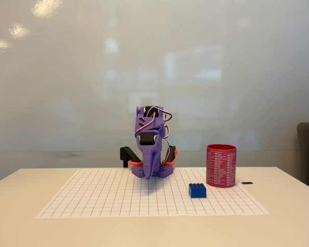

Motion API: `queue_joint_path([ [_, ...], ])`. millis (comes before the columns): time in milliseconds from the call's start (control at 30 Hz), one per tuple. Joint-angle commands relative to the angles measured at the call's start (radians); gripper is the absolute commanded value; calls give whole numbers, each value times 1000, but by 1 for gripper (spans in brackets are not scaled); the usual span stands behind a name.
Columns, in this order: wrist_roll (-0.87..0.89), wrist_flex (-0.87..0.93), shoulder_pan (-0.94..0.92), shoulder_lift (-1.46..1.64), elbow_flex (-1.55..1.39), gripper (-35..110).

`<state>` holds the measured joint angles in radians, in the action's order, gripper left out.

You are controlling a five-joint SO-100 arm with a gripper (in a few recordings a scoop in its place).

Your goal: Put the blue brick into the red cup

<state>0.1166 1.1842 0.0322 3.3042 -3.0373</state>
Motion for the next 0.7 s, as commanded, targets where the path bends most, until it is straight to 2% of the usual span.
queue_joint_path([
  [0, 5, 31, -77, -114, 247, -1],
  [167, 17, 64, -150, -333, 483, -1],
  [367, -40, 209, -193, -606, 775, -1],
  [667, -337, 403, -166, -933, 1083, -1],
])
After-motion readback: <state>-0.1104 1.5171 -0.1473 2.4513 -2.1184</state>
